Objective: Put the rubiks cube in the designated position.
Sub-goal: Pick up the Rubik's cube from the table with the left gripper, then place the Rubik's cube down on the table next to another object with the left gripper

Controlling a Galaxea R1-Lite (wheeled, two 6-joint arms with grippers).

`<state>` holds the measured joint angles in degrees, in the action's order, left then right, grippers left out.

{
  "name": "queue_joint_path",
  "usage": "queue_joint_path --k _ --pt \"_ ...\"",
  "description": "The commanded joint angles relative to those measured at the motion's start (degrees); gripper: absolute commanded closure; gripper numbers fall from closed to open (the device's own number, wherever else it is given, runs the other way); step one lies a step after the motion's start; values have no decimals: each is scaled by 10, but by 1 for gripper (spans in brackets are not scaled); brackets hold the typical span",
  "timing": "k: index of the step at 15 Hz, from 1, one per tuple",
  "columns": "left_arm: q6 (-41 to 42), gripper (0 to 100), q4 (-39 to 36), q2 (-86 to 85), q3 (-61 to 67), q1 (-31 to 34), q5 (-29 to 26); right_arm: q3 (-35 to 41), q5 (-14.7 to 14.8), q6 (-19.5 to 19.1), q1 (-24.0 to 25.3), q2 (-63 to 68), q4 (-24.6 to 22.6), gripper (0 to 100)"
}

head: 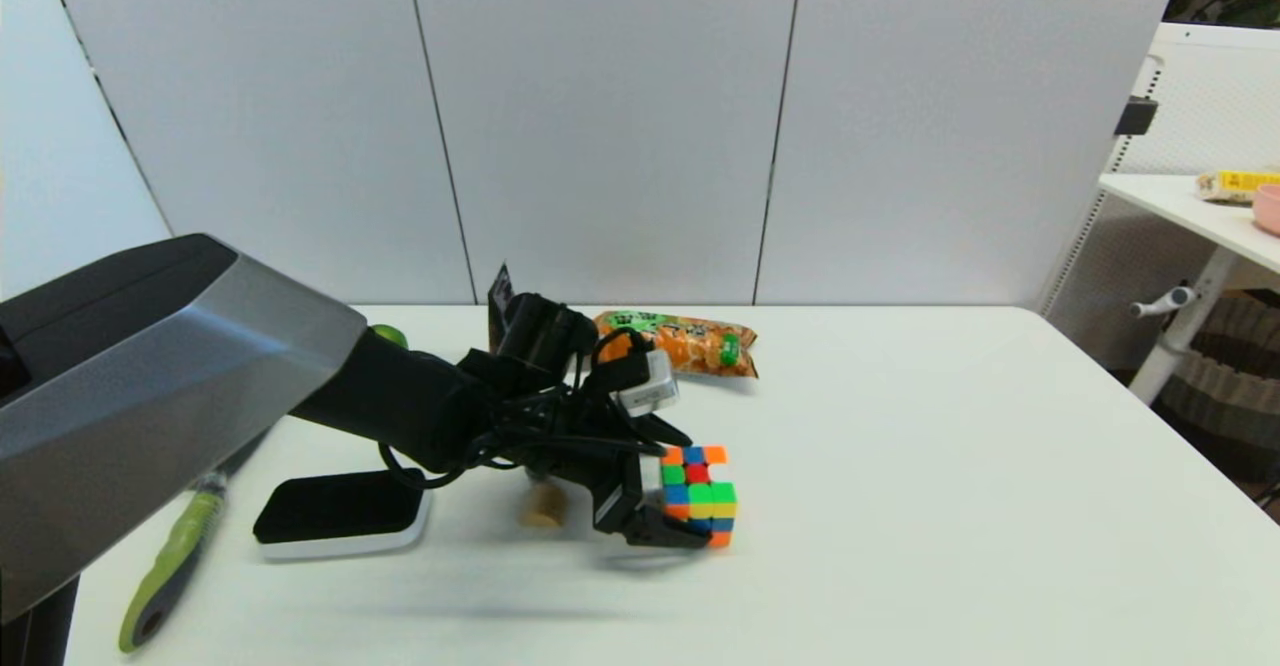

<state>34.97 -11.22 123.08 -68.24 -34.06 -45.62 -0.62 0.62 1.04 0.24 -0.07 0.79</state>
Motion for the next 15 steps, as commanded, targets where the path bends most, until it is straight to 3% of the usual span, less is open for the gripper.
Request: queue_joint_path --k 1,4,5,15 --pt "1 0 -6 8 -1 -7 -3 0 0 0 0 1 0 0" --pt "1 0 -6 9 -6 -8 -3 0 0 0 0 1 0 0" --pt "1 100 -7 10 -9 -8 -3 0 0 0 0 1 0 0" --pt "-4 100 -25 -41 -20 -1 11 0 0 0 0 1 0 0"
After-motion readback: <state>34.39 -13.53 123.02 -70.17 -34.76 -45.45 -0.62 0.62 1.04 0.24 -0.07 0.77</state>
